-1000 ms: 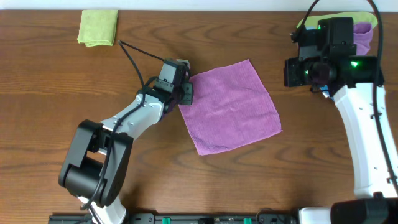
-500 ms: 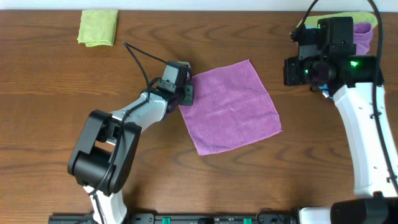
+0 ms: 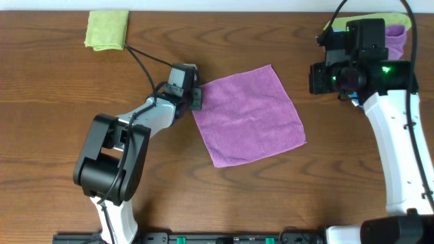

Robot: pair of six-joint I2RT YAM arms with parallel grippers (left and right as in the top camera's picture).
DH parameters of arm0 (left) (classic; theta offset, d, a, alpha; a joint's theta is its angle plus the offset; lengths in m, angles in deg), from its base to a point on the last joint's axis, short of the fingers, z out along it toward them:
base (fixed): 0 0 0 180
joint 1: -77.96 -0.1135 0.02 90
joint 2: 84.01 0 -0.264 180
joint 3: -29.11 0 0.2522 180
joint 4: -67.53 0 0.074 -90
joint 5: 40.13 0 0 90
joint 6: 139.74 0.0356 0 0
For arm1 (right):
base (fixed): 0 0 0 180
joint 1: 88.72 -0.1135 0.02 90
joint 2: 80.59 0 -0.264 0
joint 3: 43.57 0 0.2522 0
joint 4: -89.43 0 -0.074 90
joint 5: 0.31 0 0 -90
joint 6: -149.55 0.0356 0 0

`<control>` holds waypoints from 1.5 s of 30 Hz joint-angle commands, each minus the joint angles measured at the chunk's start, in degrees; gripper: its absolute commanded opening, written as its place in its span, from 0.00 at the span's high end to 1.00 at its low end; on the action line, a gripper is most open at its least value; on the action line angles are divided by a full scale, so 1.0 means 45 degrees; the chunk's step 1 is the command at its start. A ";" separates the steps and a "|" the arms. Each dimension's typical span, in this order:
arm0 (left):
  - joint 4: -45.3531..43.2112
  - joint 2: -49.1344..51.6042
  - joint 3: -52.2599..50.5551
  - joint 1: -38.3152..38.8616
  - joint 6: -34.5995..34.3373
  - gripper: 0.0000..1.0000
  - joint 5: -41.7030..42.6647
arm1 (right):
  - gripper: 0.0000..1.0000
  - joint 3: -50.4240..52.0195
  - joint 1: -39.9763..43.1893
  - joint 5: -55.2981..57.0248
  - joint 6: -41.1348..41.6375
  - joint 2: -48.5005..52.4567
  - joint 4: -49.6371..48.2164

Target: Fold the cloth

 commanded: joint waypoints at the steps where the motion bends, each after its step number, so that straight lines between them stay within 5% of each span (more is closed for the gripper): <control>1: -0.0165 0.0248 0.0350 -0.0136 0.0486 0.94 -0.0243 | 0.98 0.0092 0.0063 -0.0155 -0.0019 0.0092 -0.0005; 19: 0.0029 0.1224 0.0359 -0.0180 0.1175 0.94 -0.0447 | 0.99 0.0092 0.0053 -0.0636 0.0180 0.0092 0.0223; 25: -0.0112 0.1287 0.0549 -0.0389 0.3128 0.94 -0.3036 | 0.98 0.0092 0.0053 -0.0627 0.0170 0.0092 0.0758; 35: -0.0083 0.1287 0.1433 -0.1481 0.5178 0.94 -0.4381 | 0.98 0.0092 0.0053 -0.0627 0.0175 0.0097 0.0835; 45: 0.1049 0.1059 0.2370 -0.1909 0.4080 0.94 -0.4172 | 0.98 0.0170 -0.0209 -0.0627 0.0170 0.0228 0.0869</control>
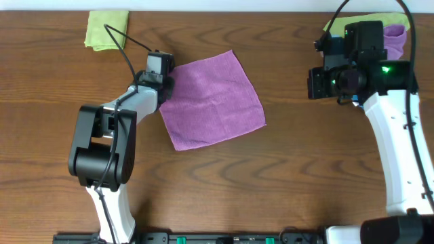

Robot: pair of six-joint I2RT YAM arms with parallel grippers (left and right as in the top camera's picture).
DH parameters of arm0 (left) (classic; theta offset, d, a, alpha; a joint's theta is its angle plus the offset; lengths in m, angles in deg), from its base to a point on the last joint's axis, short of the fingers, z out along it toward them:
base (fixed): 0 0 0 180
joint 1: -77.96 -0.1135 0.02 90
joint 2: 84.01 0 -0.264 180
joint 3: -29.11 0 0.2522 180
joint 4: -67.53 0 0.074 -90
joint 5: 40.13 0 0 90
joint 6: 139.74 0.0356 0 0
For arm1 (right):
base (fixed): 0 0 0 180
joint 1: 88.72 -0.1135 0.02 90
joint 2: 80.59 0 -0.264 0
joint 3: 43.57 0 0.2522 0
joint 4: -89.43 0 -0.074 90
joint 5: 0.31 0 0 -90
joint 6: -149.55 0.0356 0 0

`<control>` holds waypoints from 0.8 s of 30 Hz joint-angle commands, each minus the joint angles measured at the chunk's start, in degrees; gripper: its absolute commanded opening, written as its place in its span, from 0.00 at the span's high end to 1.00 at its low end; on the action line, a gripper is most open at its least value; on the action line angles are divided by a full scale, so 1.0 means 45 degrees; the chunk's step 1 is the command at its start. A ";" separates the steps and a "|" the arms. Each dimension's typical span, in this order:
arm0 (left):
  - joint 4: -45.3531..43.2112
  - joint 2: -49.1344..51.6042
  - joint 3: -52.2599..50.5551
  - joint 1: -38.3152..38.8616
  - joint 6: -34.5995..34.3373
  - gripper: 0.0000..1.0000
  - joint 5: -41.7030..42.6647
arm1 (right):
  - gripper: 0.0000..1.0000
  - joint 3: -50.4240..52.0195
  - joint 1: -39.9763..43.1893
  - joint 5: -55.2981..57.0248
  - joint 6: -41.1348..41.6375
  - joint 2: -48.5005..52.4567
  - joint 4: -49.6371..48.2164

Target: Fold the cloth

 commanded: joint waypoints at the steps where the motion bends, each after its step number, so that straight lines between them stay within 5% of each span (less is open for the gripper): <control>1: 0.0656 -0.0087 0.1049 0.0044 -0.0894 0.94 0.0015 | 0.98 0.0204 -0.0262 -0.0097 0.0121 0.0321 0.0049; 10: 0.4192 -0.2803 0.3468 0.0063 -0.2322 0.94 0.2220 | 0.98 0.1734 -0.1831 -0.0117 0.0131 0.2001 -0.1020; 24: 0.9214 -0.6708 0.3512 -0.0165 -0.3381 0.94 0.4745 | 0.98 0.2346 -0.3546 -0.0107 0.0437 0.5285 -0.3667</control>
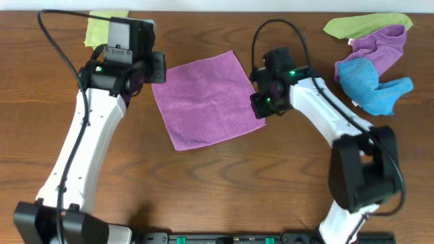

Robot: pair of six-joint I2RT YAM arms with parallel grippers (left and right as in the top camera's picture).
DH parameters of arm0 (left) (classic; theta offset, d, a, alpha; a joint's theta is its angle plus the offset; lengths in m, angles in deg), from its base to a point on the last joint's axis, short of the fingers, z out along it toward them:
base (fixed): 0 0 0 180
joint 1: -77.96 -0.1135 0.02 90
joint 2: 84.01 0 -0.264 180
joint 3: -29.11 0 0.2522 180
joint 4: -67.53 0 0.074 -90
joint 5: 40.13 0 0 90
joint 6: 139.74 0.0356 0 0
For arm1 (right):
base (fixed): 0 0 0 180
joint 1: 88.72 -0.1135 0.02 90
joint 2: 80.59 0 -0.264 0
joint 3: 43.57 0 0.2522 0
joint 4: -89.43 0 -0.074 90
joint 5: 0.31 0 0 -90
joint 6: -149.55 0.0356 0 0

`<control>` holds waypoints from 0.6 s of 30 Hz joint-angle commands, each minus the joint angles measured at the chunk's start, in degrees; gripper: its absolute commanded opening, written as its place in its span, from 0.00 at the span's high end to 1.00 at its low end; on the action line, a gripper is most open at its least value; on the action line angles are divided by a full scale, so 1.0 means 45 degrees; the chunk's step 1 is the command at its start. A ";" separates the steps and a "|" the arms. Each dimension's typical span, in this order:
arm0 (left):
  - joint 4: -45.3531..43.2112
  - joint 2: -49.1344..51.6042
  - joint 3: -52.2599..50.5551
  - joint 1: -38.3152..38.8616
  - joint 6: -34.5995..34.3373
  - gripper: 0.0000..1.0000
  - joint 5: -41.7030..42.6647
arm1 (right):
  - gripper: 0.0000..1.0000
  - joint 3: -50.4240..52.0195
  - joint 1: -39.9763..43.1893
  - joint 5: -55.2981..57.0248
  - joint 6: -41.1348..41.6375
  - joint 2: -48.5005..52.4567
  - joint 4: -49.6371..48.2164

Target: Fold the cloth

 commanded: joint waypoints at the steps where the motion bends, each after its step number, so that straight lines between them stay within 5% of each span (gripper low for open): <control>1: 0.0345 -0.0359 0.0136 -0.0078 -0.0185 0.94 0.0568 | 0.98 0.0024 -0.0296 -0.0049 0.0189 0.0466 -0.0053; 18: 0.0631 -0.0379 0.0136 -0.0078 -0.0180 0.94 0.1511 | 0.99 0.0223 -0.0466 0.1010 0.0175 0.1005 -0.0612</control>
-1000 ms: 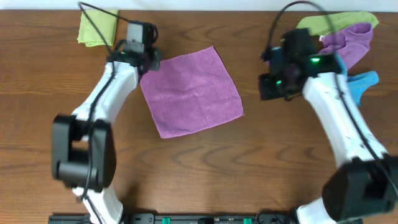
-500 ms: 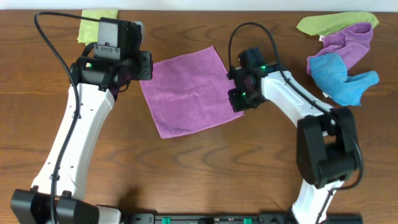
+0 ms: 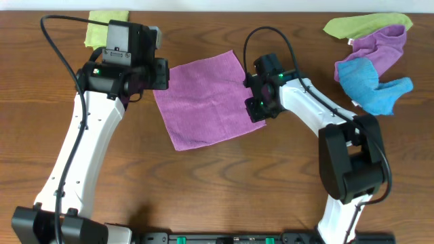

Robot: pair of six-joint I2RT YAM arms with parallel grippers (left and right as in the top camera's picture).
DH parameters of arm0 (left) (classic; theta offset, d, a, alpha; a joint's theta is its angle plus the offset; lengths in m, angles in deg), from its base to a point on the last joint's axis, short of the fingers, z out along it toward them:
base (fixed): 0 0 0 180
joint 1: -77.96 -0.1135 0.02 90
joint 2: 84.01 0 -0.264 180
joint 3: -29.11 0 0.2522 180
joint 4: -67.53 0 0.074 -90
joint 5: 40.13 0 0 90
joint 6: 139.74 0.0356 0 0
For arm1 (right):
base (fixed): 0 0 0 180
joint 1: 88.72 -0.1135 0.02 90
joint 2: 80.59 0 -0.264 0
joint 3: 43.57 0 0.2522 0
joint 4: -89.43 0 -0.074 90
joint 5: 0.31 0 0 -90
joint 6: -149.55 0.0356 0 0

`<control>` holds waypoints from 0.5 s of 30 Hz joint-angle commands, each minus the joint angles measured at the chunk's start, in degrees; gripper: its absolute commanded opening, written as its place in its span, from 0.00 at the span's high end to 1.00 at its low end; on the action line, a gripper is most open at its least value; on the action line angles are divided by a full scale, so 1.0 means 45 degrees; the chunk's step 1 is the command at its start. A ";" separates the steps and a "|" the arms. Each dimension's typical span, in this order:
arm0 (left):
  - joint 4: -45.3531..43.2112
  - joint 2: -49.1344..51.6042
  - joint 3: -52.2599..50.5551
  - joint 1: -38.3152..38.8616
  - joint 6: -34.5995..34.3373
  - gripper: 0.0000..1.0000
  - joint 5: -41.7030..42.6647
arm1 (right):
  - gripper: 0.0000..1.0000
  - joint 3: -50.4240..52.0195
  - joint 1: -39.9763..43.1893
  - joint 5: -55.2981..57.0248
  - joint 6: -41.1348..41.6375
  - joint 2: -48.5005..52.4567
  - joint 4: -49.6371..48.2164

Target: Fold the cloth

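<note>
The purple cloth point(image 3: 203, 98) lies flat and unfolded on the table, tilted a little, left of the middle. My left gripper point(image 3: 163, 74) hovers at the cloth's upper left edge, seen from above under its wrist camera. My right gripper point(image 3: 255, 108) is at the cloth's right corner, its dark head over the edge. From the overhead view alone the jaws of both are hidden by the gripper bodies, so whether either holds the cloth does not show.
A folded green cloth point(image 3: 107, 17) sits at the far left back edge. At the back right lies a pile of a green cloth point(image 3: 363, 24), a purple cloth point(image 3: 383, 47) and a blue cloth point(image 3: 369, 81). The table point(image 3: 224, 183) is brown wood.
My right gripper has shifted slightly left and up along the cloth's right edge. My left gripper sits a little lower and closer to the cloth. The cloth lies as before.
The cloth first lay right of centre with my left gripper at its left corner and my right arm far right by the pile. Then the cloth was further left, left gripper still at it. Later the right gripper was at the cloth's right corner, where it remains.
</note>
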 commanded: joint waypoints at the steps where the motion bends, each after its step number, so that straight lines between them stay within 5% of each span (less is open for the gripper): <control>1: 0.0024 -0.0248 0.0136 -0.0078 -0.0141 0.94 0.0204 | 0.99 0.0253 -0.0078 0.0393 0.0126 0.0277 -0.0083; 15: -0.0024 -0.0248 0.0136 -0.0078 -0.0136 0.94 0.0204 | 0.98 0.1661 -0.0534 -0.0277 0.0301 0.0277 0.0704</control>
